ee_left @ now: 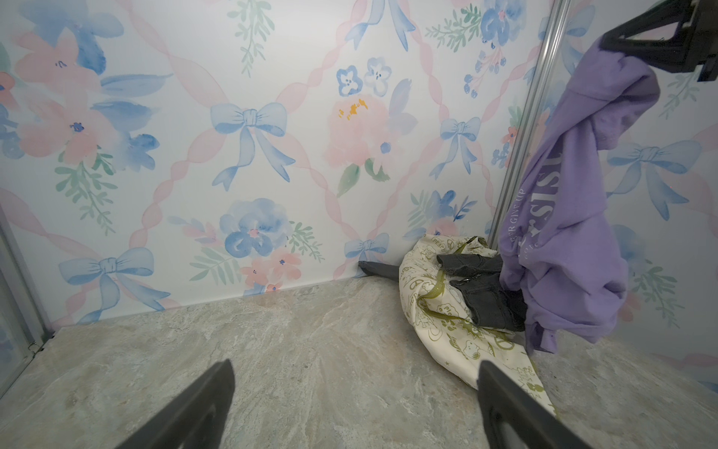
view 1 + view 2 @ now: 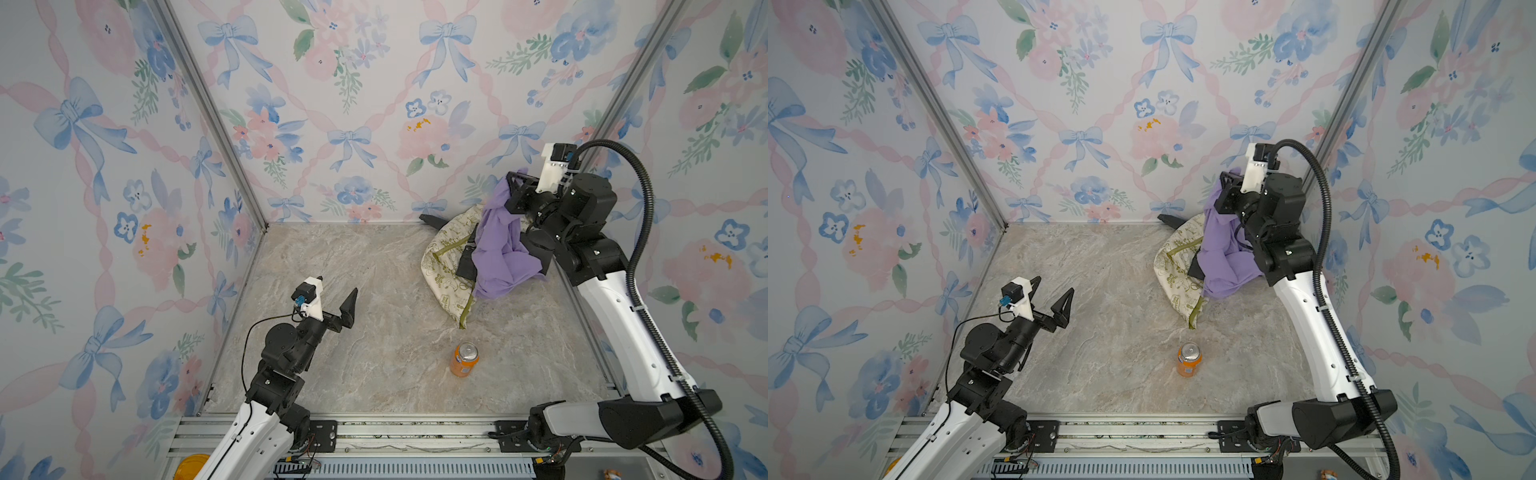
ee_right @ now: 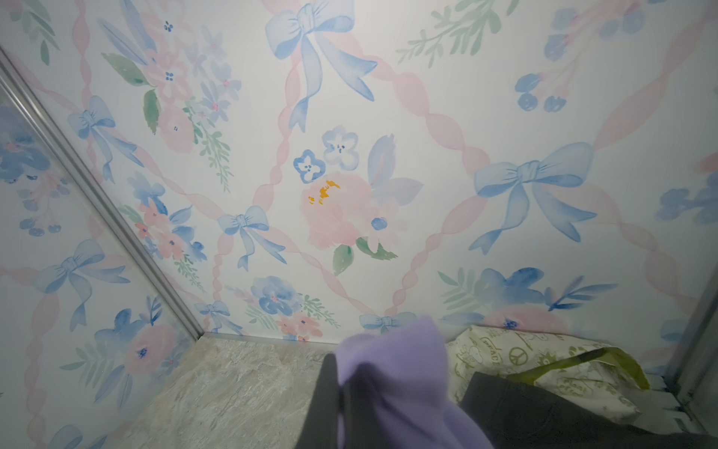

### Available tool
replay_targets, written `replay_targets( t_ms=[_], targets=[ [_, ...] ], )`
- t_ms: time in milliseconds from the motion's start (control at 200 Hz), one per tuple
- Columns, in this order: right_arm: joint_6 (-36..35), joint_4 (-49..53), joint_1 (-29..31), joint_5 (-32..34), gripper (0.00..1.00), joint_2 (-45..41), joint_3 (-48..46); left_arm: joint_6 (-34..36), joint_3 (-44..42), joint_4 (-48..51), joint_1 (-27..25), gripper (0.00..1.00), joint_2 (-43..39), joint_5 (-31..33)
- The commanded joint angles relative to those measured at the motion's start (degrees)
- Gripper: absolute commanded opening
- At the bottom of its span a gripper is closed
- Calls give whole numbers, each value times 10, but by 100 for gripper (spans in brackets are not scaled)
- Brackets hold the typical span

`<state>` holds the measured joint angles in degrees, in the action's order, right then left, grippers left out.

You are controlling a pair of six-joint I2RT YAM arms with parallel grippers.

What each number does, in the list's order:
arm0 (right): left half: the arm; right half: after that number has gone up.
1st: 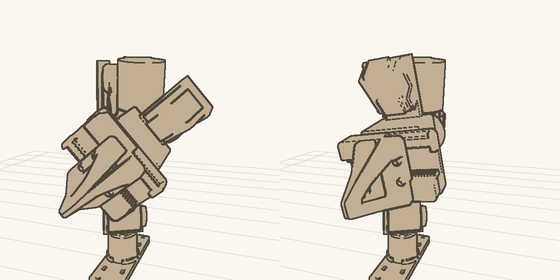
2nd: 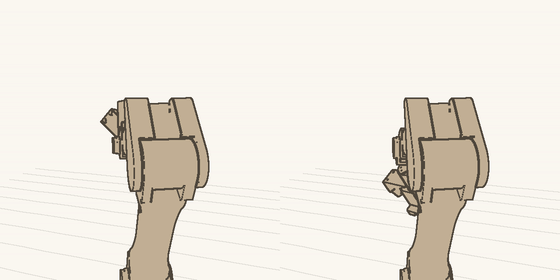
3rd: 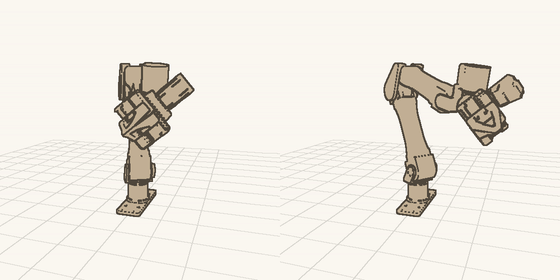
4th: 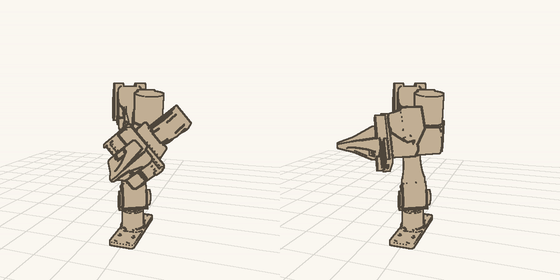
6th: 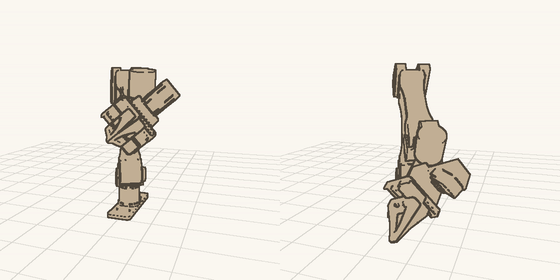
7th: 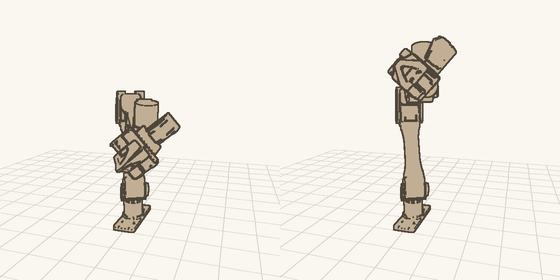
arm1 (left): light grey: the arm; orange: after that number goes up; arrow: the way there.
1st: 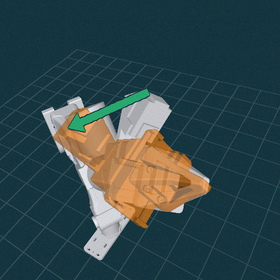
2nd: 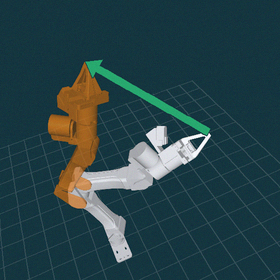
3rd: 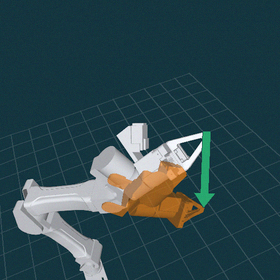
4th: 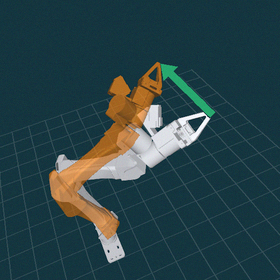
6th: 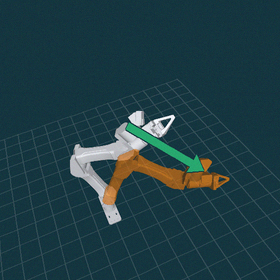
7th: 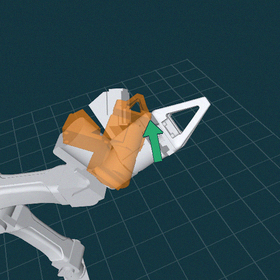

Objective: Pick out a specific cloth from the pile

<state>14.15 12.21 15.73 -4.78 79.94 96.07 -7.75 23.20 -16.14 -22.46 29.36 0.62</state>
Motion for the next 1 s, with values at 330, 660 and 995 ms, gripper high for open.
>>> replay_targets(
  t_ms=[330,660,995],
  targets=[
    [-154,169,185,-12,33,170,99,-3,8,4,4,98,0,9],
    [-153,167,160,93,71,63,-71,-3,7,5,5,98,1,12],
    [-80,169,78,114,82,-22,-285,-3,9,6,5,98,8,7]
  ],
)
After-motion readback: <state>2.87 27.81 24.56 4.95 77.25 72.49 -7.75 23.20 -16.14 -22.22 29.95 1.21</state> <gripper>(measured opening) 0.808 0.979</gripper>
